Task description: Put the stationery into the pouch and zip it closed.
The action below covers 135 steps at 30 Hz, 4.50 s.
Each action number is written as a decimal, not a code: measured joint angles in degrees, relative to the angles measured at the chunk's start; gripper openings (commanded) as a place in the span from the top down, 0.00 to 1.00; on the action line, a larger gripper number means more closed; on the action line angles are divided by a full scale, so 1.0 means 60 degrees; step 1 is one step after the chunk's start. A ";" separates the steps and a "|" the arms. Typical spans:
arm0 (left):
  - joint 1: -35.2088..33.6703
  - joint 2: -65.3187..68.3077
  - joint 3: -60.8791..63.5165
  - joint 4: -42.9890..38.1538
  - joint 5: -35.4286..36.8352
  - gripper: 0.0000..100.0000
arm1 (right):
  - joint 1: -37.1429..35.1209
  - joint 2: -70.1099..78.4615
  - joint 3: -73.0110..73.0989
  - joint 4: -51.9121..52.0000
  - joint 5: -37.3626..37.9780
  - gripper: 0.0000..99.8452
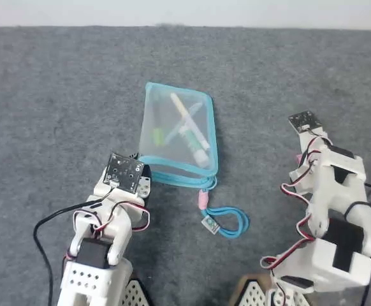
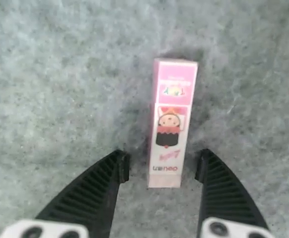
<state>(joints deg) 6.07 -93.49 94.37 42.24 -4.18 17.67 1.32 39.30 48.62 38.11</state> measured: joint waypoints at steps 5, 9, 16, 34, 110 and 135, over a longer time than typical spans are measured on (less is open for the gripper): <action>0.0000 0.0000 0.0132 0.0000 0.0000 0.99 | 0.0073 0.0000 -0.0029 -0.0073 0.0000 1.00; 0.0000 0.0000 0.0132 -0.0176 0.0000 0.99 | 0.0103 0.0000 -0.0147 -0.0073 0.0000 1.00; 0.0000 0.0000 0.0132 -0.0586 0.0337 0.99 | -0.0132 0.0044 -0.1407 0.2403 -0.0015 0.99; 0.0000 0.0000 0.0132 -0.0586 0.0410 0.99 | -0.7604 -0.6125 -0.2432 0.8352 -0.1656 0.99; -0.0088 0.0000 0.0147 -0.0601 0.0337 0.99 | -0.7751 -0.6520 0.2989 -0.0117 -0.4190 0.77; -0.0088 0.0000 0.0147 -0.0601 0.0366 0.99 | -0.7707 -0.1641 0.0821 -0.4132 -0.6403 0.77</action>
<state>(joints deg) 5.54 -93.49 95.25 38.64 -1.98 -28.57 -8.53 44.22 23.82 -0.31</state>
